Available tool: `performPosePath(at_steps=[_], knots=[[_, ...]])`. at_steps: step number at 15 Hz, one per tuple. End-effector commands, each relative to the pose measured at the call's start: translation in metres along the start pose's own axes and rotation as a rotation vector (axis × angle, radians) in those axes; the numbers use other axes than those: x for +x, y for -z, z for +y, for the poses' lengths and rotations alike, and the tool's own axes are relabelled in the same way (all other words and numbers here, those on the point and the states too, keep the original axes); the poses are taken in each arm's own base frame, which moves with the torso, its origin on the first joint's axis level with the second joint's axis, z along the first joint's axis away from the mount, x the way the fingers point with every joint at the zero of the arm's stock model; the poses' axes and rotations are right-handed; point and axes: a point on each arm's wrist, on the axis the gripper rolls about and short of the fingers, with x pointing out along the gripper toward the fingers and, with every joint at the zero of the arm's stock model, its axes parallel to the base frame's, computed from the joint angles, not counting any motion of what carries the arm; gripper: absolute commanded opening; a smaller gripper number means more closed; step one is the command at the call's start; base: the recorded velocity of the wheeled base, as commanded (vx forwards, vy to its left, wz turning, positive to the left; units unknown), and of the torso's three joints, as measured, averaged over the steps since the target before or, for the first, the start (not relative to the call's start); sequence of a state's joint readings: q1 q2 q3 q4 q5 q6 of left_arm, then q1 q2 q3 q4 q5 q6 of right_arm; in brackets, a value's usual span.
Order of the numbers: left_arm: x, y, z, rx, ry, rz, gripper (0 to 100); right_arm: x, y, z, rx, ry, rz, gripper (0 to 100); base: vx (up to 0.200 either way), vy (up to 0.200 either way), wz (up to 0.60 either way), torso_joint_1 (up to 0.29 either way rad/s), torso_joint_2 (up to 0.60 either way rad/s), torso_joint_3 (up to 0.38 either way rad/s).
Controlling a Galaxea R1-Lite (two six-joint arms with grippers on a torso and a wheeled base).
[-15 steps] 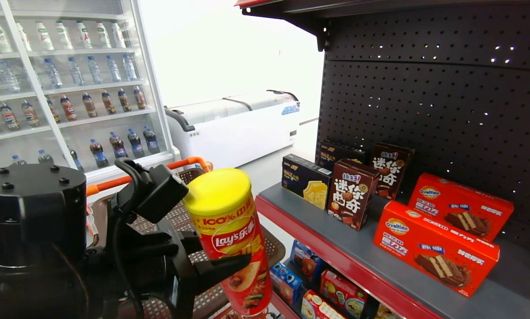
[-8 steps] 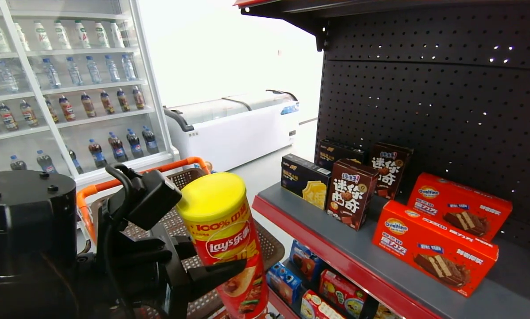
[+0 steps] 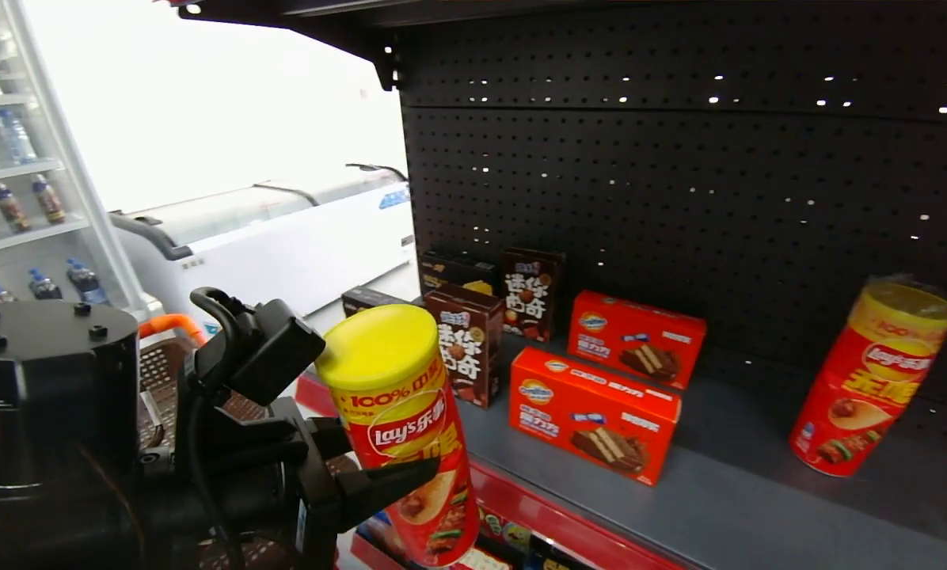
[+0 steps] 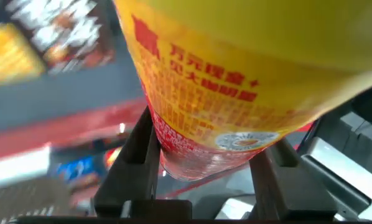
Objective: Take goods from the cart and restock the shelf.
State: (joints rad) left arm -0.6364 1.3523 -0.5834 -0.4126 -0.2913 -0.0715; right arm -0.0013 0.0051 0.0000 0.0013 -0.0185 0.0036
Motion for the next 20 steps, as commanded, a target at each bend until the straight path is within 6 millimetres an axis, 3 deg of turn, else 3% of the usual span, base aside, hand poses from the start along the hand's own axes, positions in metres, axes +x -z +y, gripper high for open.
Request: performPosePath(at_steps=[1,4,9,20], knots=[[0.001,-0.001,0.0,0.003,0.002,-0.003,0,0.0,0.0,0.0,0.001,0.0,-0.002,100,0.0,0.0,-0.6,0.002,0.0,0.002],[0.001,-0.004,-0.002,0.009,0.01,-0.012,0,0.0,0.0,0.0,-0.001,0.0,-0.002,100,0.0,0.0,-0.6,0.004,0.0,0.001],[0.003,-0.035,-0.024,0.062,0.09,-0.04,0,0.0,0.0,0.0,-0.001,0.0,0.0,100,0.0,0.0,-0.6,0.002,0.0,0.002],[0.004,-0.032,-0.017,0.072,0.062,-0.026,0,0.0,0.0,0.0,0.001,0.0,0.0,100,0.0,0.0,0.0,0.0,0.0,0.0]])
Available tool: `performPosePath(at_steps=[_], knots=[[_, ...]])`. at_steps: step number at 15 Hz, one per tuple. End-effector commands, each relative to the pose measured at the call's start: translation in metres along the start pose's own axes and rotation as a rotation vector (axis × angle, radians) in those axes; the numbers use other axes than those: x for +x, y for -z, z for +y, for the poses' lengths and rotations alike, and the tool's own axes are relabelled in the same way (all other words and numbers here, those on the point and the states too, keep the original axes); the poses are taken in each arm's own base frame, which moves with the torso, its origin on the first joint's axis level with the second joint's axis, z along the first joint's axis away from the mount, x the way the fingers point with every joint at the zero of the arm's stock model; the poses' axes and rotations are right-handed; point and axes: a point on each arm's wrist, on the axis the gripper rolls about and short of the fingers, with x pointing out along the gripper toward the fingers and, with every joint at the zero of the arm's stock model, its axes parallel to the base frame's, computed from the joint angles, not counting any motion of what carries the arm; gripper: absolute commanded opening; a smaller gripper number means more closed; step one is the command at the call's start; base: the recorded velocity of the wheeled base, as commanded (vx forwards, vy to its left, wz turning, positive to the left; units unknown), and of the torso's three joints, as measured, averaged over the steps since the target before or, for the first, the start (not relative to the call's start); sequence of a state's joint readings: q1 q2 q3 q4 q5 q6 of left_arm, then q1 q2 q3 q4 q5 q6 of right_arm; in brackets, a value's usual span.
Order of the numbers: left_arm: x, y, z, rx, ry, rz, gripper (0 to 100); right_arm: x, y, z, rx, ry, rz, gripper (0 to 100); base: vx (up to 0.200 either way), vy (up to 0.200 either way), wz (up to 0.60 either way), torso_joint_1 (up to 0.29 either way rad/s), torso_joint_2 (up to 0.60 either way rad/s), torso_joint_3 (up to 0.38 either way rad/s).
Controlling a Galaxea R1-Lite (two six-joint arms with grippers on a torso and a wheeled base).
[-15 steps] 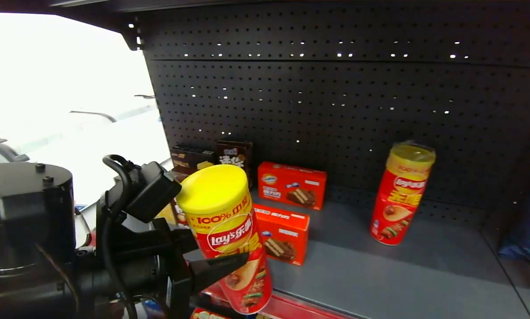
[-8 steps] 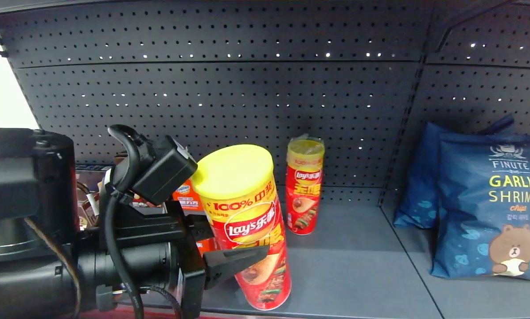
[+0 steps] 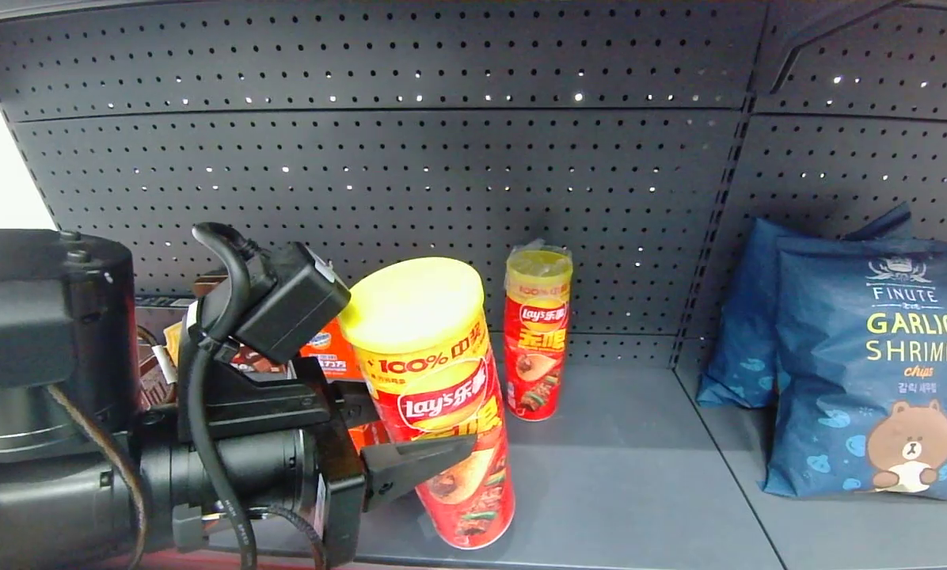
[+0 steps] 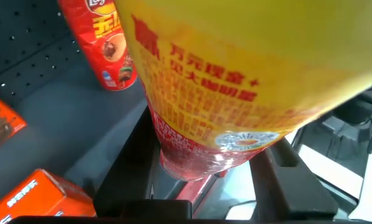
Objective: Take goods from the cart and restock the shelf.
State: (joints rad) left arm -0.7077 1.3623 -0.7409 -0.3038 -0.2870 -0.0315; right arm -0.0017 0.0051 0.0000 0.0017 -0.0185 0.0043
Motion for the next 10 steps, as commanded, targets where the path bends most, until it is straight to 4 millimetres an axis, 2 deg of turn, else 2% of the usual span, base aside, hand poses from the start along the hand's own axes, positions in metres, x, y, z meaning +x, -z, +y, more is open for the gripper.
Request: performPosePath(at_steps=[1,10], knots=[[0.0002,0.0014,0.0009,-0.004,-0.004,0.007,0,0.0,-0.0002,0.0,0.0,0.0,-0.002,100,0.0,0.0,0.0,0.0,0.0,0.0],[0.0043,0.0053,0.0064,-0.008,-0.056,0.022,0,0.0,0.0,0.0,-0.001,-0.002,-0.001,100,0.0,0.0,0.0,0.0,0.0,0.0]])
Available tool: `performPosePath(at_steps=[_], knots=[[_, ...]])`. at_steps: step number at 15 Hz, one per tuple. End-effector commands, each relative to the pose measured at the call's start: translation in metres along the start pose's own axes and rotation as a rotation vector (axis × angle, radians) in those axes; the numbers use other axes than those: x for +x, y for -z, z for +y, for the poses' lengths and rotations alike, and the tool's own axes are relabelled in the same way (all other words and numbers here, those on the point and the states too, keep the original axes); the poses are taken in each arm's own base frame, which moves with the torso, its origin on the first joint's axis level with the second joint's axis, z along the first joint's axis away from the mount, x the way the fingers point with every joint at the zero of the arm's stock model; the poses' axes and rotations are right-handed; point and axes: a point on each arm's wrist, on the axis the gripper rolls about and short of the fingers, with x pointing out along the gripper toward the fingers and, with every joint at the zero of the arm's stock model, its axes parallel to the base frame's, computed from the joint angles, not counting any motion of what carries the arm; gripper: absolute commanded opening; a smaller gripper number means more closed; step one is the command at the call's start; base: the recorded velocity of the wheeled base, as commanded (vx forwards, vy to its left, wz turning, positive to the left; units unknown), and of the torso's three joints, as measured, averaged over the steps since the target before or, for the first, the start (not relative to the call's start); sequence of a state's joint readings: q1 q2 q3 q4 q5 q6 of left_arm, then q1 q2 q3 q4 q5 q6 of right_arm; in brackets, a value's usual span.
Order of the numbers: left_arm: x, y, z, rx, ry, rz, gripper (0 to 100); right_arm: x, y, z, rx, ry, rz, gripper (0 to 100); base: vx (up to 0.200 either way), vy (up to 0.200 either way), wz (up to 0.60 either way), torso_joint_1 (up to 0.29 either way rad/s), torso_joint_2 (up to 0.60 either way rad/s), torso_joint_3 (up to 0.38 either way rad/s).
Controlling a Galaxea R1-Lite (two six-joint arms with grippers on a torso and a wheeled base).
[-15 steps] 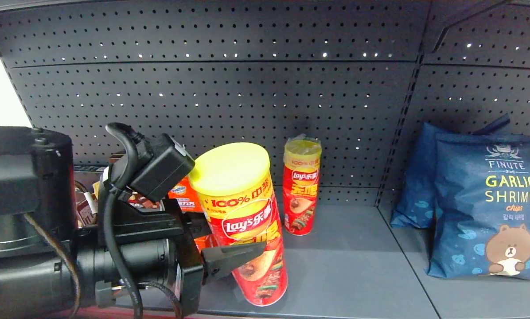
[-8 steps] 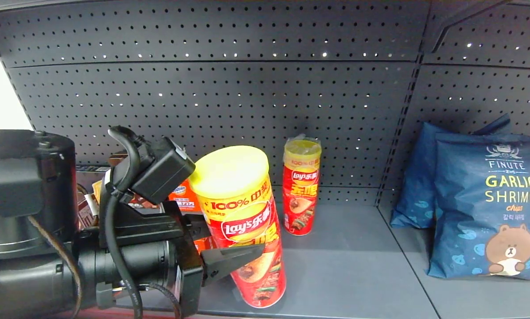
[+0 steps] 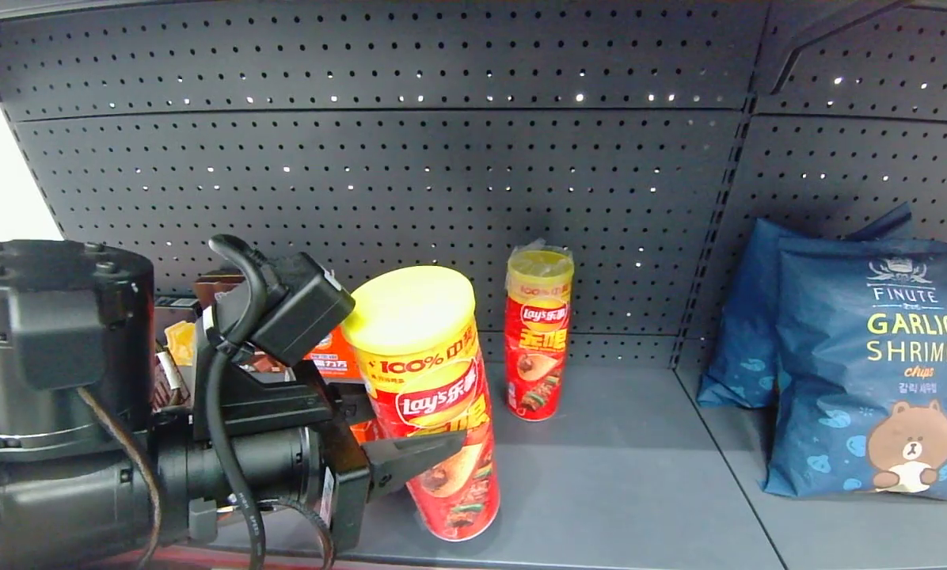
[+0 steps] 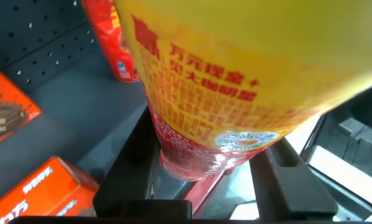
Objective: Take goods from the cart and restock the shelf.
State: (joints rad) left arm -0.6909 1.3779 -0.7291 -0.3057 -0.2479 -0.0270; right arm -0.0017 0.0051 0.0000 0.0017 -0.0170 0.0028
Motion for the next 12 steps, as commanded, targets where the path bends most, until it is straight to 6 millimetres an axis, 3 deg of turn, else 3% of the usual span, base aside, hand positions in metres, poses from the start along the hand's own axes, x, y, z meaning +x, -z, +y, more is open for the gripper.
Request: performPosePath(at_steps=[1,7,8,9,11,12], knots=[[0.002,-0.004,0.0,0.003,0.007,-0.013,0,0.0,0.0,0.0,0.0,0.001,-0.001,100,0.0,0.0,0.0,0.0,0.0,0.0],[0.009,0.0,0.002,-0.001,0.003,0.013,0,0.0,0.0,0.0,-0.015,-0.008,0.002,100,0.0,0.0,0.0,0.0,0.0,0.0],[0.009,0.001,0.002,-0.002,0.001,0.015,0,-0.003,-0.012,0.0,-0.007,-0.002,-0.037,100,0.0,0.0,0.0,0.0,0.0,0.0],[0.009,-0.002,0.002,0.002,0.001,0.007,0,0.0,-0.078,0.0,0.068,-0.007,-0.062,100,0.0,0.0,0.0,0.0,0.0,0.0],[0.013,0.0,0.003,0.003,0.0,0.02,0,0.02,-0.118,0.002,0.072,-0.085,-0.016,100,0.0,0.0,0.0,0.0,0.0,0.0],[0.014,-0.001,0.004,0.018,0.0,0.012,0,0.021,-0.119,0.003,-0.001,-0.163,0.007,100,0.0,0.0,0.0,0.0,0.0,0.0]])
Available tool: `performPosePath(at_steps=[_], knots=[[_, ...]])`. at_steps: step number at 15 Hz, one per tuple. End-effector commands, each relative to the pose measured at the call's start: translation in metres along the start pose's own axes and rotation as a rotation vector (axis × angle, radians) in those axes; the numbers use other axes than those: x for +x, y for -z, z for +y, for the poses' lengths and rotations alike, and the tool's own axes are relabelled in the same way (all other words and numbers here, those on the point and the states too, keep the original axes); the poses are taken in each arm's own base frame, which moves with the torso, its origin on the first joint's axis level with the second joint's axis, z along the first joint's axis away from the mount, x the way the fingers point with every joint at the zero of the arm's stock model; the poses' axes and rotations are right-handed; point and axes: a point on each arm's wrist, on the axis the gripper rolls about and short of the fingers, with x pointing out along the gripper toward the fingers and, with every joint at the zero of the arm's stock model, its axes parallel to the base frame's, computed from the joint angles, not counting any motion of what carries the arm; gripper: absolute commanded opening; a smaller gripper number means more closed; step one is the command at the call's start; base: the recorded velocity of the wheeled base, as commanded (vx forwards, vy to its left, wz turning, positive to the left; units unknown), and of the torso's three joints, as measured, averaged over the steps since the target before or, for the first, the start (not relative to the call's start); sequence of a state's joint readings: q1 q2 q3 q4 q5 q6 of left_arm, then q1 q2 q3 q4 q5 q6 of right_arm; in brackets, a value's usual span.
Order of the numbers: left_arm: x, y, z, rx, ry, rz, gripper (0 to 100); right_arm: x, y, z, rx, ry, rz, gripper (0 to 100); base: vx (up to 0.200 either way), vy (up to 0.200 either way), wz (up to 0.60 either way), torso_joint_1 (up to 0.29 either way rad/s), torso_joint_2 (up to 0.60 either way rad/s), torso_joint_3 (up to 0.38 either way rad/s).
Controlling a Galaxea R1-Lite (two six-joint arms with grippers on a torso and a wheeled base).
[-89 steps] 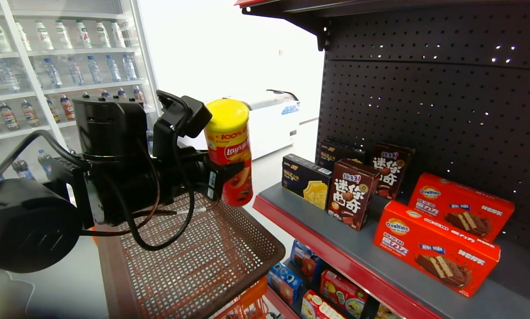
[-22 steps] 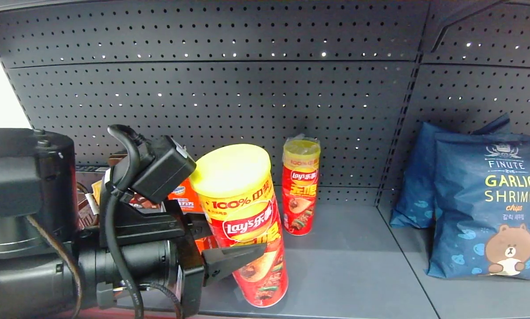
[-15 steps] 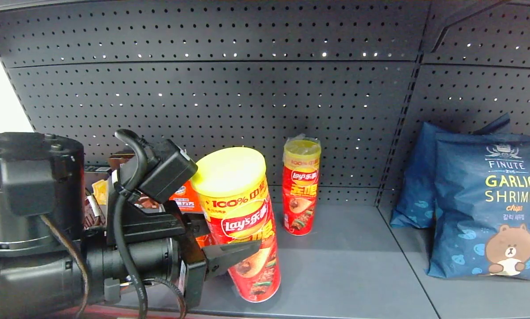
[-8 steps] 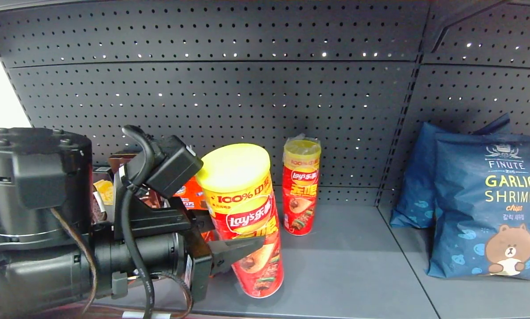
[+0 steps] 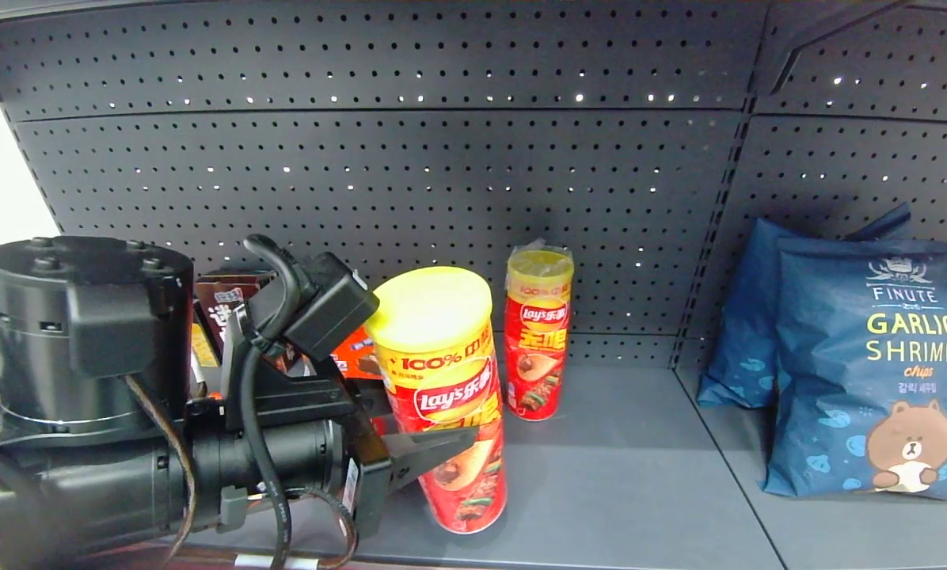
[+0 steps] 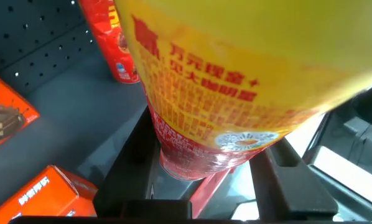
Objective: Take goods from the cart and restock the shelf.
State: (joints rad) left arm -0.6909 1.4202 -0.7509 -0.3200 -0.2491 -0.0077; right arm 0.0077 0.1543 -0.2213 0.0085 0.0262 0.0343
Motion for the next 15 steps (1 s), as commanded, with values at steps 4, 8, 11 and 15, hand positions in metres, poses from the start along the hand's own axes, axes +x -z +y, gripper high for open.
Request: performPosePath(at_steps=[4,8,11,15], knots=[[0.004,-0.003,0.001,0.013,-0.003,-0.024,0,0.071,-0.069,0.009,-0.073,-0.294,0.229,100,0.0,0.0,0.0,0.0,0.0,0.0],[0.004,-0.003,0.001,0.012,-0.001,-0.027,0,0.137,-0.104,0.042,-0.102,-0.509,0.289,100,0.0,0.0,0.0,0.0,0.0,0.0],[0.003,-0.005,0.001,0.015,0.007,-0.034,0,0.194,-0.111,0.081,-0.104,-0.656,0.274,100,0.0,0.0,0.0,0.0,0.0,0.0],[0.003,-0.004,0.0,0.016,0.022,-0.031,0,0.255,-0.093,0.127,-0.117,-0.728,0.329,100,0.0,0.0,0.0,0.0,0.0,0.0]])
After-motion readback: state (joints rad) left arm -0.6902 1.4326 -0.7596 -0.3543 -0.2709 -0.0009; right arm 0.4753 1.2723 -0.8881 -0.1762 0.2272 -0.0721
